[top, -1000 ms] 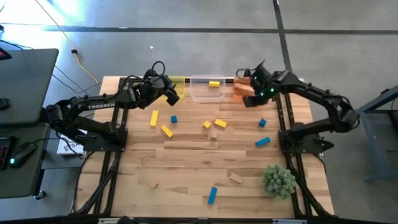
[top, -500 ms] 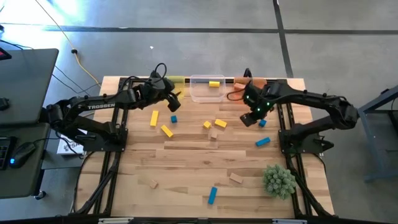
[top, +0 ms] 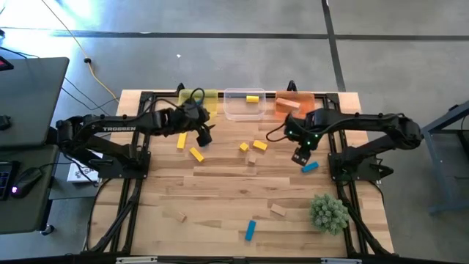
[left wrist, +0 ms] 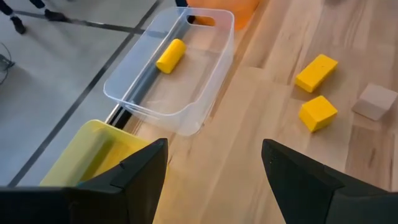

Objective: Sort & place blocks by color
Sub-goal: Put the blue block into the yellow bin

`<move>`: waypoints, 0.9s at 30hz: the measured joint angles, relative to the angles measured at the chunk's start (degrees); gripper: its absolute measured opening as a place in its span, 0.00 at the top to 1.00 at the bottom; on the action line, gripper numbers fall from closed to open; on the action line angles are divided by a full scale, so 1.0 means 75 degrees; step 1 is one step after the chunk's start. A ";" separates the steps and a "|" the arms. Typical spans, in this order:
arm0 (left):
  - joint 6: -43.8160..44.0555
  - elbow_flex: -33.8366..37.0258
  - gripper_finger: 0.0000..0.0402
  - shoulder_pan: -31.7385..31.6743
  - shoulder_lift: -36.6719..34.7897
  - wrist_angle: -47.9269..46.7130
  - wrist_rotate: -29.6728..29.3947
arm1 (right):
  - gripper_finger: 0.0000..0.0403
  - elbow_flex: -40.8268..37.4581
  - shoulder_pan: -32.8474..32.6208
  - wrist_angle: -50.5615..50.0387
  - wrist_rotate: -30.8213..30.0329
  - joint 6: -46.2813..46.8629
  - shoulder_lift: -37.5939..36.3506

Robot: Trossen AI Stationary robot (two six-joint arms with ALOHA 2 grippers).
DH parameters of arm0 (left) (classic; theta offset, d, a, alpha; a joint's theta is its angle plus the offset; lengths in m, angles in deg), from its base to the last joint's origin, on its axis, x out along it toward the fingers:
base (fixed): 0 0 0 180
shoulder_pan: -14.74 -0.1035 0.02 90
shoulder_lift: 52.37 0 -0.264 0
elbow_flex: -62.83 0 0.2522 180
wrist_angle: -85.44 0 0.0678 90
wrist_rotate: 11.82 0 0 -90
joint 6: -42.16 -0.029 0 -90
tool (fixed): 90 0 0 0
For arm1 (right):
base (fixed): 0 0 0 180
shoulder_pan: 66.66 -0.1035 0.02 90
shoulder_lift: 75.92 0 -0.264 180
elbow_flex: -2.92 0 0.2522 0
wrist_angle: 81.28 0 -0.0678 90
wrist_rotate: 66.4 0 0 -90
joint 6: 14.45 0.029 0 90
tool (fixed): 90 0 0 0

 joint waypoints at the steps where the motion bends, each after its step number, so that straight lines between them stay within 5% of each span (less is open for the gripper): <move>1: 0.0005 0.0000 0.38 0.0038 0.0000 0.0000 -0.0016 | 0.54 0.0000 -0.0044 -0.0041 0.0002 -0.0134 0.0082; 13: 0.0584 0.0000 0.38 0.0126 0.0000 0.0026 -0.0304 | 0.54 0.0006 -0.0594 -0.0713 -0.0153 -0.2111 0.1970; 27: 0.0618 0.0000 0.38 0.0126 0.0000 0.0026 -0.0506 | 0.54 0.0006 -0.0873 -0.0736 -0.0204 -0.2168 0.3438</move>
